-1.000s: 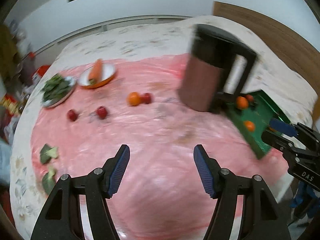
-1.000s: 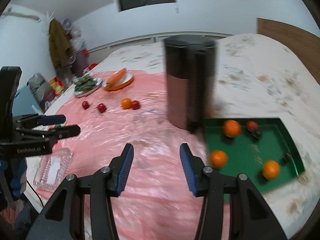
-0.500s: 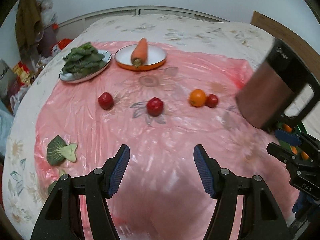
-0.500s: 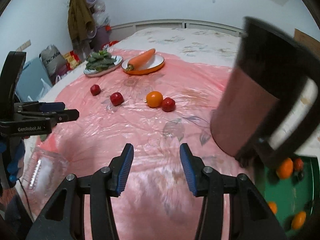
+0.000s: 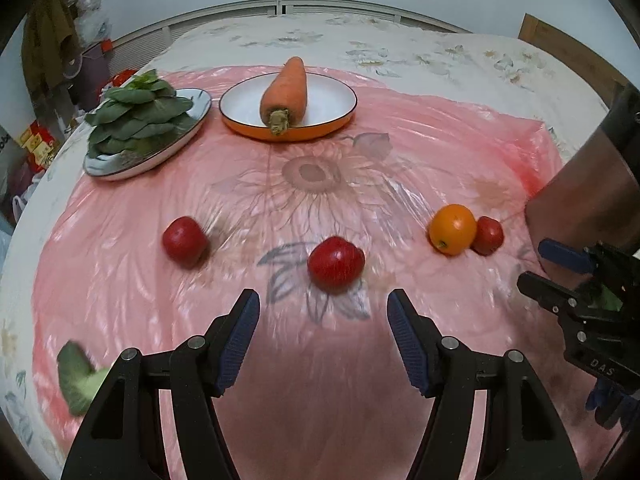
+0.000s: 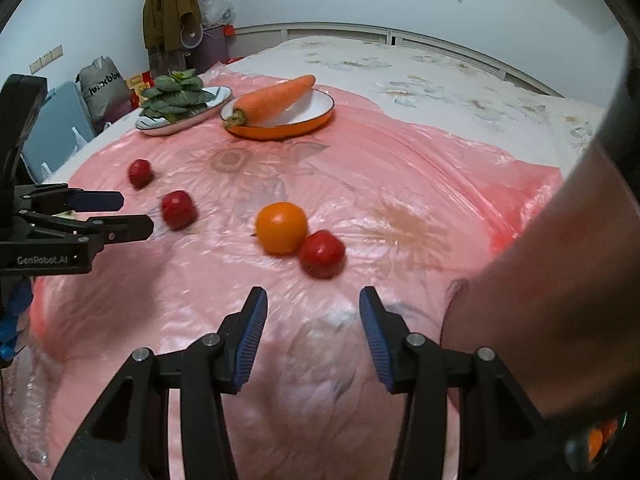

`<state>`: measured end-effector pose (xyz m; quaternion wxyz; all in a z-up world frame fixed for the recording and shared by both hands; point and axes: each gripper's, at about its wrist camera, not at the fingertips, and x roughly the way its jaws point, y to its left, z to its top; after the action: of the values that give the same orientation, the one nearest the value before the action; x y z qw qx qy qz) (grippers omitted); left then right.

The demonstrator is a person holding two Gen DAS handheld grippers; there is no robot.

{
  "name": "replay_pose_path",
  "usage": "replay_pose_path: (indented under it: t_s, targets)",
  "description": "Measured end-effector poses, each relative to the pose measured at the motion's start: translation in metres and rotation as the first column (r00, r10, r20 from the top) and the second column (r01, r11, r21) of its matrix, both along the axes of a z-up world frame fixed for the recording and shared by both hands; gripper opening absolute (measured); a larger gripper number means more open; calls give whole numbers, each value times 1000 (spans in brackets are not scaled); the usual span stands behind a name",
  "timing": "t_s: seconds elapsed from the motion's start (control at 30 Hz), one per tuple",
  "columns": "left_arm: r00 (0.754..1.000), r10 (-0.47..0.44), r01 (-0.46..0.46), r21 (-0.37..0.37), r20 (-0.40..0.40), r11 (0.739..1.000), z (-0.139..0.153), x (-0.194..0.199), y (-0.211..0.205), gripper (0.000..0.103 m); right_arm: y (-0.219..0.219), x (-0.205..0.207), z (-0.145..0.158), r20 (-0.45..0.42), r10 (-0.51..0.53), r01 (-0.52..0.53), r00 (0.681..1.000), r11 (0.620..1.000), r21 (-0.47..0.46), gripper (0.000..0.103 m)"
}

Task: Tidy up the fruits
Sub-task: 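Move both open tools back over the red apples on the pink sheet, then grasp a red apple with the right tool while the left tool grasps another red apple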

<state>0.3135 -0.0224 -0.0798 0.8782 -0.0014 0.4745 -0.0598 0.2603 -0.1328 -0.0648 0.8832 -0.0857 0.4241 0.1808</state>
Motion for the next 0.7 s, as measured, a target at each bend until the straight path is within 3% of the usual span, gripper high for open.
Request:
replay_pose_path:
  t_s: [0.53, 0.7]
  targets:
    - [1000, -23, 23, 5, -10, 1000, -24, 27, -9, 60, 13, 40, -28, -5, 68, -68, 998, 996, -51, 54]
    - [1000, -24, 24, -3, -10, 1000, -27, 31, -6, 55, 21, 48, -31, 2, 97, -96, 995, 992, -80, 53]
